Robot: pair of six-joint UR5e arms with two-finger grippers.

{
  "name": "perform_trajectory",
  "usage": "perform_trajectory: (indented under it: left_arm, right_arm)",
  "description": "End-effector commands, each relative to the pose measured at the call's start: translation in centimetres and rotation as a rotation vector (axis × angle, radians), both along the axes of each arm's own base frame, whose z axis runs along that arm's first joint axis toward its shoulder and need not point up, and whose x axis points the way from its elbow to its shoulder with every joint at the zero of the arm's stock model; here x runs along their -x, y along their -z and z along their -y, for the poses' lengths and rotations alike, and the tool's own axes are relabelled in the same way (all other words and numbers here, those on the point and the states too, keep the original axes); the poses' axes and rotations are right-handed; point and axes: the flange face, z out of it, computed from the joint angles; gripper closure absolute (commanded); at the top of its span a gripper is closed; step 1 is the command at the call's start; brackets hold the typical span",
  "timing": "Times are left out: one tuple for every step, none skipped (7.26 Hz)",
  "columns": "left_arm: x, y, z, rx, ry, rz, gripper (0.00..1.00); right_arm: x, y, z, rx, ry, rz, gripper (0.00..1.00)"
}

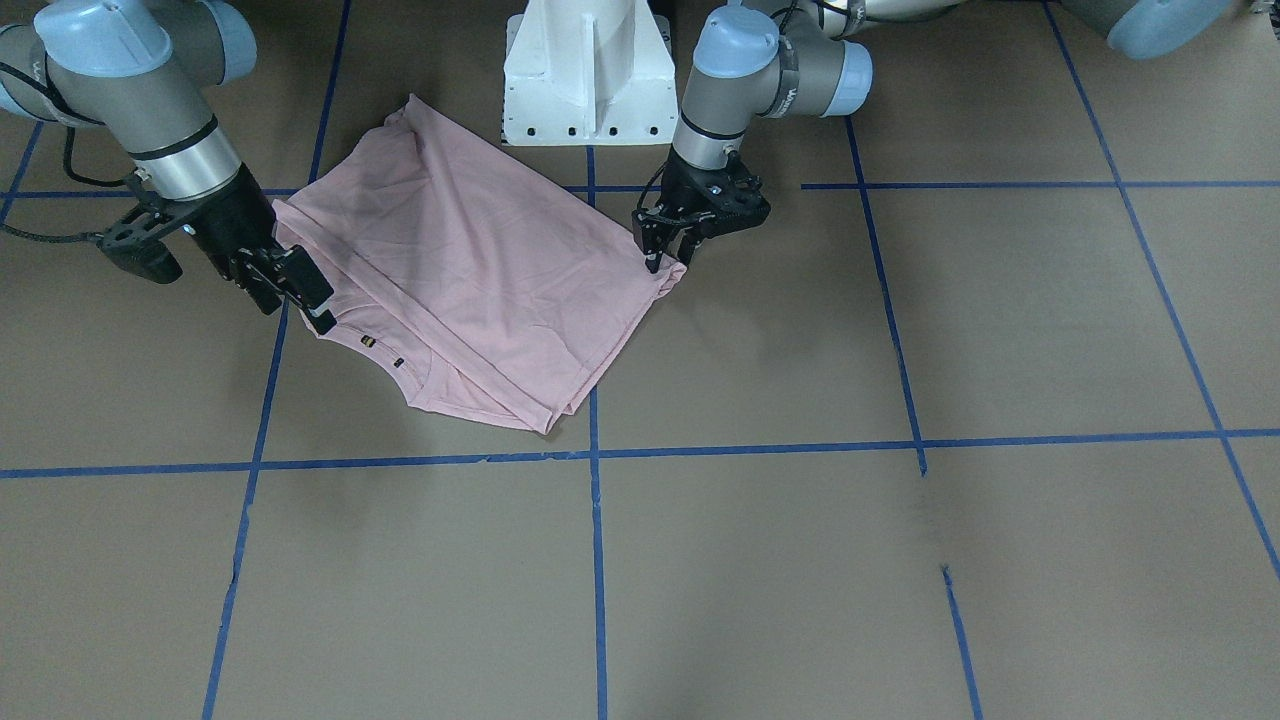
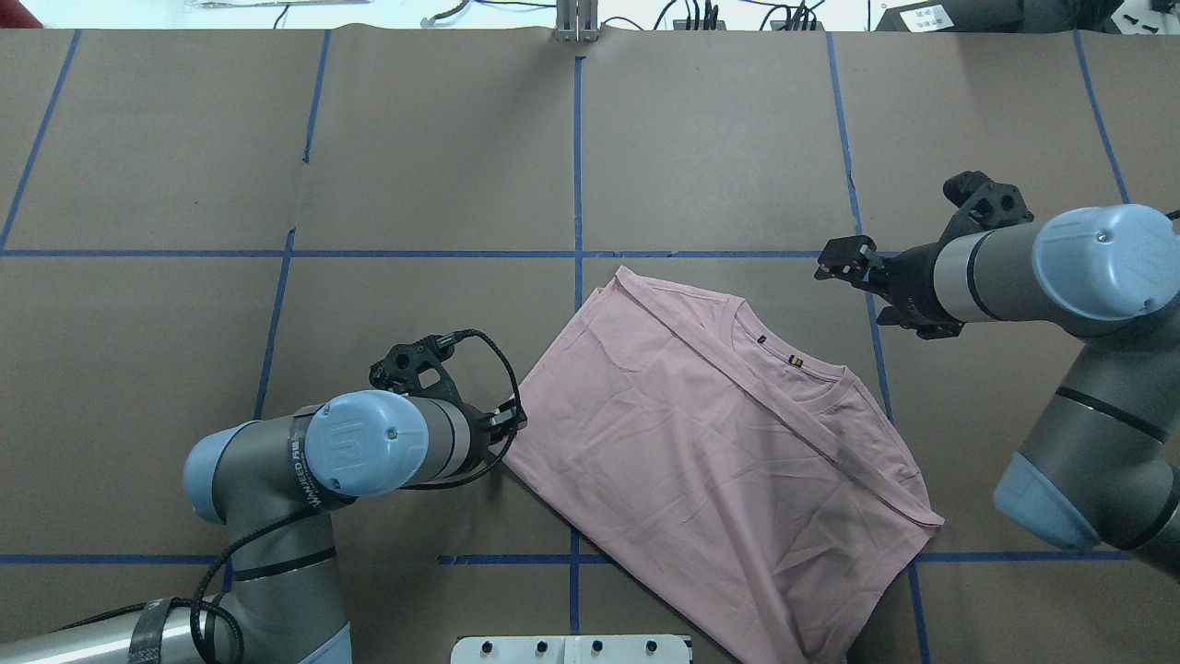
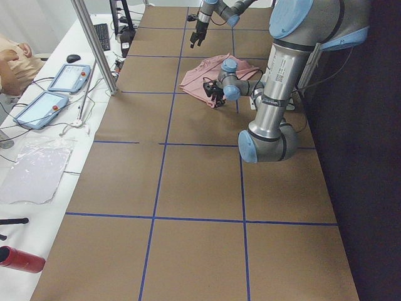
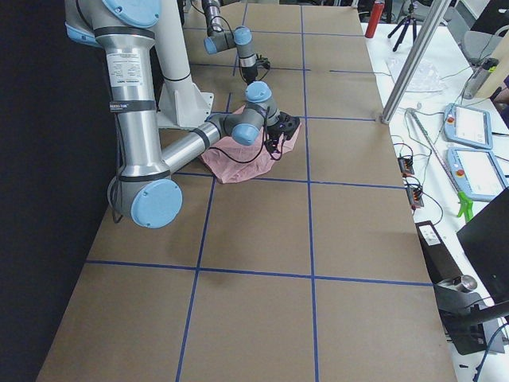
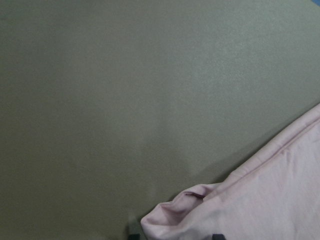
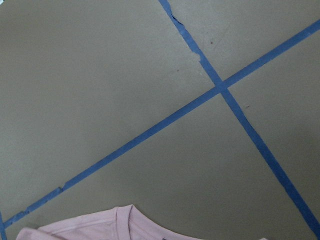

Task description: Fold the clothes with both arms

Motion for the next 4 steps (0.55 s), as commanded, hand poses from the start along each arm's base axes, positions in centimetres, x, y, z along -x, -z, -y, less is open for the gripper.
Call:
perform_trajectory:
  left_arm:
    - [0.2, -0.7, 0.3, 0.006, 0.006, 0.015, 1.0]
    - [0.2, -0.7, 0.4, 0.005, 0.006, 0.015, 1.0]
    - [1.1, -0.4, 1.5, 0.004, 0.026, 0.011, 1.0]
    - [3.2, 0.0, 3.9, -0.014, 0.049, 0.042, 1.0]
  right_arm:
    - [0.2, -0.3, 0.1, 0.004, 0.002, -0.006, 0.0]
    - [0.2, -0.4, 0.1, 0.005, 0.002, -0.007, 0.0]
    - [0.3, -0.3, 0.1, 0.004, 0.003, -0.006, 0.0]
    - [0.3, -0.3, 0.1, 0.002, 0.004, -0.006, 0.0]
